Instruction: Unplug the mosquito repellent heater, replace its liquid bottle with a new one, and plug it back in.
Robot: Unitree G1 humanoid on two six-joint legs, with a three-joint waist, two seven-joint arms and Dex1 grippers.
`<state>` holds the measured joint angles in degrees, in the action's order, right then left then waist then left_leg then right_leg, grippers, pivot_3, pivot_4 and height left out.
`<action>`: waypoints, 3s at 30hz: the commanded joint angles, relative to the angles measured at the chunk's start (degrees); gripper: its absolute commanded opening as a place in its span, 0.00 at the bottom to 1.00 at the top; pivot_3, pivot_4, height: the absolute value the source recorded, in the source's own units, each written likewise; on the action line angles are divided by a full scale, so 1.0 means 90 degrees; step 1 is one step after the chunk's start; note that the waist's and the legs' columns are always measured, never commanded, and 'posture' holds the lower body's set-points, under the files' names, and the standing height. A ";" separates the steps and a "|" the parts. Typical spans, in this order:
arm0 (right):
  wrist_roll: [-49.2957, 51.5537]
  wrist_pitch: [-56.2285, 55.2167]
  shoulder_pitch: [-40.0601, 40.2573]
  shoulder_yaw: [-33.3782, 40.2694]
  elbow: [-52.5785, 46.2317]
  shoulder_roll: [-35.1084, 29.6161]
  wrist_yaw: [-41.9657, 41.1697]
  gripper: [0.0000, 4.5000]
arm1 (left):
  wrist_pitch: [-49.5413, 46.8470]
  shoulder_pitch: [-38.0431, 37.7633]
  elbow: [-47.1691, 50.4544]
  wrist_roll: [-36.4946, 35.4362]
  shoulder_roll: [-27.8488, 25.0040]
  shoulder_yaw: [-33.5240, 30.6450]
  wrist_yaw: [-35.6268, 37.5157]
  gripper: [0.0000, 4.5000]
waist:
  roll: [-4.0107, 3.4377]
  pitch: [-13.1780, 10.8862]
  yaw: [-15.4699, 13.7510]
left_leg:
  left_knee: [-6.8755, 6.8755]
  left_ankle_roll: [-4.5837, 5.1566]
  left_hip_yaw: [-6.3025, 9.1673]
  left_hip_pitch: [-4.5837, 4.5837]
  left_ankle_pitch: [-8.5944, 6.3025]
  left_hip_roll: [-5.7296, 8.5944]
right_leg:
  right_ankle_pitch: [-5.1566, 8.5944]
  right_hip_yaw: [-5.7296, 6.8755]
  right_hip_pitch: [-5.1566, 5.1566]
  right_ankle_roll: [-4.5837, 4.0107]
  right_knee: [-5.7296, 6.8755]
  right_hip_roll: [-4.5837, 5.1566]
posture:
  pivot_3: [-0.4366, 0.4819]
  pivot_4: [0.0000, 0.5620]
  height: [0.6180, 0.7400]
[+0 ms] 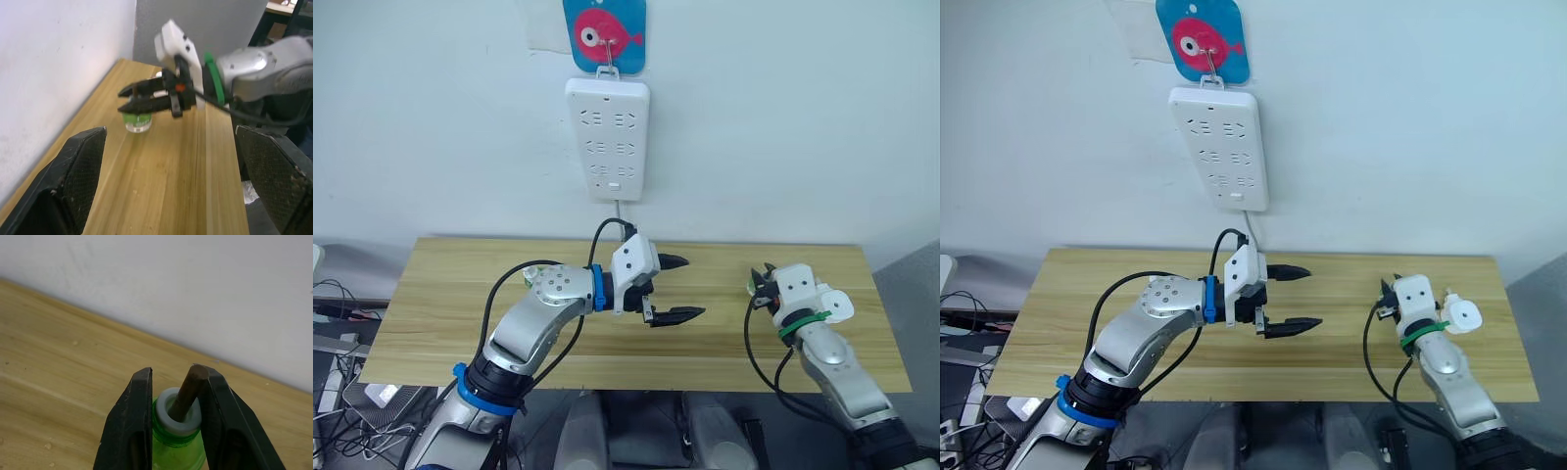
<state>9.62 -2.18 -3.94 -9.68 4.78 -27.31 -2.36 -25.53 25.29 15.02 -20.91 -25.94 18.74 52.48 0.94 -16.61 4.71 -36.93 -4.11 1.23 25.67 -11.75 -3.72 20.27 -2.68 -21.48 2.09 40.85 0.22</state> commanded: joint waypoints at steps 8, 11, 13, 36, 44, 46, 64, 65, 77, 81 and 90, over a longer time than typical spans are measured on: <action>-0.0782 -0.0717 -0.0386 0.0652 0.1021 0.0477 -0.0075 0.19 | 0.0036 -0.0154 0.0127 0.0083 0.0105 -0.0045 -0.0042 1.00 | 0.0000 0.0000 -0.0014 | 0.0000 -0.0004 0.0000 -0.0005 0.0002 0.0001 | 0.0000 0.0004 0.0007 0.0000 0.0003 0.0005 | 0.35 0.51 1.00; -0.0887 -0.0780 -0.0460 0.0738 0.1256 0.0542 -0.0136 0.19 | 0.0042 -0.0154 0.0126 0.0102 0.0114 -0.0050 -0.0050 1.00 | 0.0000 0.0000 -0.0017 | 0.0000 -0.0004 0.0000 -0.0006 0.0002 0.0001 | 0.0000 0.0004 0.0008 0.0000 0.0003 0.0005 | 0.36 0.51 1.00; -0.0911 -0.0806 -0.0500 0.0763 0.1358 0.0599 -0.0237 0.19 | 0.0049 -0.0144 0.0109 0.0145 0.0128 -0.0045 -0.0096 1.00 | 0.0000 0.0000 -0.0017 | 0.0000 -0.0004 -0.0001 -0.0007 0.0002 0.0001 | 0.0000 0.0002 0.0008 -0.0001 0.0004 0.0005 | 0.36 0.51 1.00; 0.1527 0.2020 0.0232 0.1456 -0.3374 -0.0720 -0.2811 1.00 | -0.0163 -0.2189 0.1359 0.0168 0.0419 -0.1360 -0.1969 1.00 | -0.0005 -0.0005 0.0023 | 0.0020 0.0018 -0.0002 -0.0076 -0.0011 0.0000 | 0.0000 -0.0016 0.0069 0.0000 -0.0001 0.0003 | 0.34 0.51 1.00; 0.2662 0.3782 -0.1414 0.0283 -0.3710 -0.1056 -0.4431 1.00 | 0.1396 -0.4514 0.1135 0.1809 0.1276 -0.2290 -0.4429 1.00 | 0.0010 -0.0012 -0.0029 | 0.0021 0.0022 0.0018 -0.0101 -0.0014 0.0004 | 0.0001 -0.0019 0.0112 -0.0002 -0.0026 0.0007 | 0.41 0.52 1.00; 0.2644 0.3818 -0.1705 0.0103 -0.3493 -0.1058 -0.4813 1.00 | 0.1623 -0.4713 0.0903 0.1854 0.1585 -0.2661 -0.4890 1.00 | 0.0016 -0.0015 -0.0102 | 0.0021 0.0023 0.0020 -0.0098 -0.0014 0.0005 | 0.0001 -0.0007 0.0115 -0.0002 -0.0037 0.0011 | 0.43 0.52 1.00; 0.2432 0.4405 -0.3147 -0.0374 -0.2755 -0.0666 -0.5725 1.00 | 0.4243 -0.2323 -0.4065 0.1334 0.1775 -0.3447 -0.4350 1.00 | 0.0051 -0.0136 -0.0358 | 0.0093 0.0021 0.0015 -0.0090 -0.0014 0.0005 | -0.0001 0.0036 0.0116 -0.0004 -0.0108 0.0020 | 0.44 0.64 1.00; 0.2452 0.4476 -0.3139 -0.0339 -0.2798 -0.0704 -0.5737 1.00 | 0.4353 -0.2186 -0.4353 0.1360 0.1760 -0.3437 -0.4305 1.00 | 0.0049 -0.0148 -0.0352 | 0.0096 0.0021 0.0013 -0.0090 -0.0014 0.0005 | -0.0001 0.0035 0.0115 -0.0004 -0.0110 0.0020 | 0.43 0.64 1.00; 0.2433 0.4863 -0.3290 -0.0188 -0.2871 -0.0617 -0.5643 1.00 | 0.5565 -0.0961 -0.6811 0.1683 0.1441 -0.3387 -0.4262 0.88 | 0.0051 -0.0155 -0.0321 | 0.0096 0.0020 0.0008 -0.0093 -0.0013 0.0006 | -0.0001 0.0035 0.0114 -0.0004 -0.0107 0.0021 | 0.42 0.62 1.00; 0.2446 0.4938 -0.3268 -0.0160 -0.2930 -0.0573 -0.5595 1.00 | 0.5838 -0.0803 -0.7125 0.1674 0.1404 -0.3392 -0.4244 0.62 | 0.0050 -0.0155 -0.0318 | 0.0097 0.0020 0.0007 -0.0093 -0.0013 0.0005 | -0.0001 0.0036 0.0114 -0.0004 -0.0110 0.0022 | 0.42 0.62 1.00; 0.2402 0.4922 -0.3154 -0.0103 -0.3033 -0.0586 -0.5488 1.00 | 0.5522 -0.1238 -0.5615 0.1635 0.1396 -0.3008 -0.3870 0.49 | 0.0050 -0.0156 -0.0313 | 0.0100 0.0019 0.0004 -0.0091 -0.0013 0.0003 | -0.0001 0.0034 0.0111 -0.0003 -0.0113 0.0021 | 0.43 0.60 1.00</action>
<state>30.57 42.97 -32.56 -12.29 -20.04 -32.49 -51.87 25.50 15.93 -42.14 -6.31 -13.37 -10.16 15.71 1.39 -18.01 1.90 -36.01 -3.95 1.27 24.88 -11.86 -3.69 20.26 -2.37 -20.50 2.06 39.81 0.42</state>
